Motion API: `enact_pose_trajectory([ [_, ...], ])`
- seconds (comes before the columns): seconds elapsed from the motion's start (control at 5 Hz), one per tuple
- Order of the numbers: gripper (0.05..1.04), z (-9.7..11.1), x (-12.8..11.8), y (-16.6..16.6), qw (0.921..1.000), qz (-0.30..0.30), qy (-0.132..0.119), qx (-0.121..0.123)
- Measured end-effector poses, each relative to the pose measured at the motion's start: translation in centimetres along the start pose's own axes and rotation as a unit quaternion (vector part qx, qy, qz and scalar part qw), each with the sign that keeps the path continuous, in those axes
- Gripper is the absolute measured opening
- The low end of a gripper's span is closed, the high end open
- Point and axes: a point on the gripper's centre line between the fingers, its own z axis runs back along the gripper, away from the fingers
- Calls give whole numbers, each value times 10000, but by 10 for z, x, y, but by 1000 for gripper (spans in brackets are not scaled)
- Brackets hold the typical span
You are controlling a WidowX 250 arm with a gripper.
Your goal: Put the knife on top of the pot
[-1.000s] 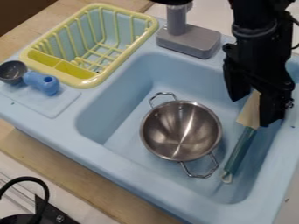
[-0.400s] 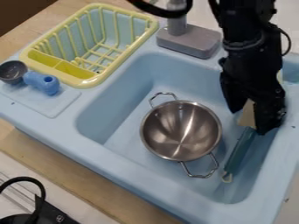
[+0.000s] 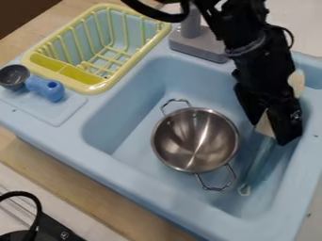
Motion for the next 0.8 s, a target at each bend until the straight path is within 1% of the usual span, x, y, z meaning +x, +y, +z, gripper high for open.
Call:
enact_pose_trajectory([
  [0.2,720,-2,1,-1,9999,88,-30,-97],
  [0.4,440,-7,0,-2,9998,127,7,-141],
  [0.6,238,-6,3,-4,9996,176,-74,-211],
  [0.8,119,-6,4,-8,9992,155,-201,-322],
])
